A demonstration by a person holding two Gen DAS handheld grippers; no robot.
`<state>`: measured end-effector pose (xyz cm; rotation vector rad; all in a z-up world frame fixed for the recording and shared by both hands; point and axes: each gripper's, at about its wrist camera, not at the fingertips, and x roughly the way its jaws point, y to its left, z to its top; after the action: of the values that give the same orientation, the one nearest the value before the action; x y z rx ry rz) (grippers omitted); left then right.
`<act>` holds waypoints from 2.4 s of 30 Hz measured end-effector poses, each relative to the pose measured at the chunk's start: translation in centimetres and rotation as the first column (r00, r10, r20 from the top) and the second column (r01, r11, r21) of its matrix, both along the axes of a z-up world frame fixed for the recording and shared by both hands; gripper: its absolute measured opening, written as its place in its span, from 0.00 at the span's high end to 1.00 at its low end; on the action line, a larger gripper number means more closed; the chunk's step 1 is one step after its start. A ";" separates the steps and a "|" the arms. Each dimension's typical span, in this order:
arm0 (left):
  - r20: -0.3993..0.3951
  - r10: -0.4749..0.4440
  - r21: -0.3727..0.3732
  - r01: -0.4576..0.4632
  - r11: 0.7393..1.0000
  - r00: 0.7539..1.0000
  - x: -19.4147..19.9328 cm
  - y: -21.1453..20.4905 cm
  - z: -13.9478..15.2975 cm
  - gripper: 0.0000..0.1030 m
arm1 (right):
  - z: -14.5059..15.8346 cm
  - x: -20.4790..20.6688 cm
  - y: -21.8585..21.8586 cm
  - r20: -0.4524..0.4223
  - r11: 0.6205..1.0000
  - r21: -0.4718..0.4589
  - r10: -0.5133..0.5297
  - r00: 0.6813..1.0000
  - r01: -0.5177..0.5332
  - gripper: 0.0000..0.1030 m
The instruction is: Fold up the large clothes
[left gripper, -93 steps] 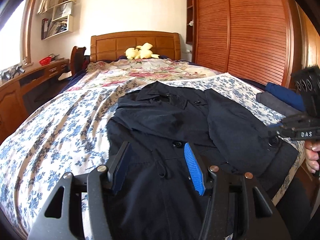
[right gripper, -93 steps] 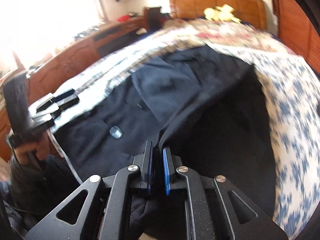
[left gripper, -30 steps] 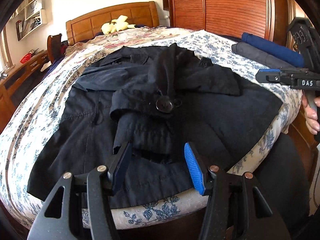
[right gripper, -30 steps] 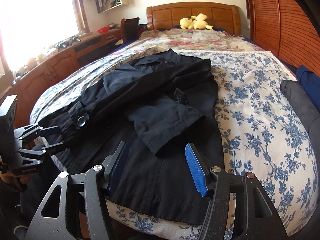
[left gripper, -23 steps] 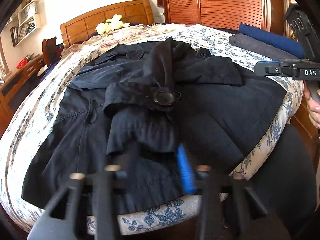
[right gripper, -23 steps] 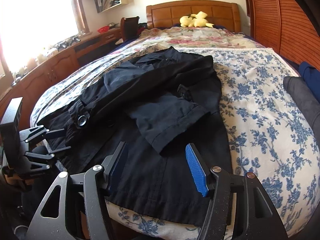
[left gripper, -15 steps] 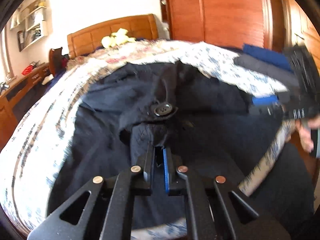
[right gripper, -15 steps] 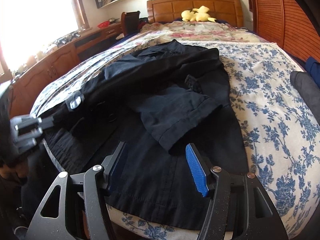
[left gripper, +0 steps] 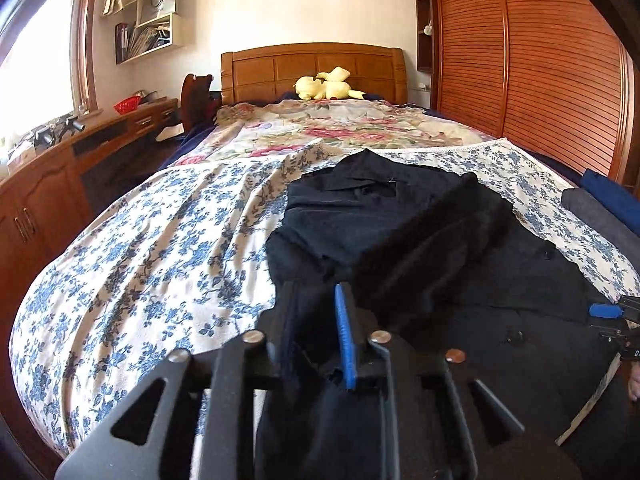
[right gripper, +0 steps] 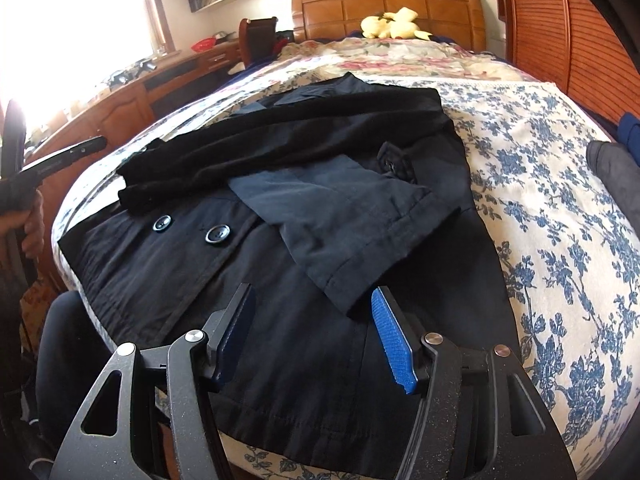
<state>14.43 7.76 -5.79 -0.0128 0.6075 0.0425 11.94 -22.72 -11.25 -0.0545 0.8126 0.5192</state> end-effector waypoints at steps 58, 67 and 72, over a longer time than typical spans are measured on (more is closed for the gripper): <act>-0.213 -0.004 0.030 0.010 1.000 0.977 -6.6 2.4 -6.7 0.66 | -2.2 -0.1 -2.2 0.017 0.995 -0.087 -0.053 0.998 0.054 0.33; -0.225 0.010 -0.003 -0.011 1.000 0.974 -6.1 3.4 -8.2 0.47 | -2.5 -0.2 -2.1 0.029 0.994 -0.096 -0.045 0.999 0.048 0.31; -0.224 0.017 -0.007 -0.019 1.000 0.975 -6.0 3.5 -8.2 0.46 | -2.5 -0.2 -1.9 0.025 0.992 -0.115 -0.039 0.999 0.041 0.31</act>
<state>8.40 11.26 -13.97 -0.0220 0.8330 0.0589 11.77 -24.65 -13.73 -0.1505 0.8190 0.4326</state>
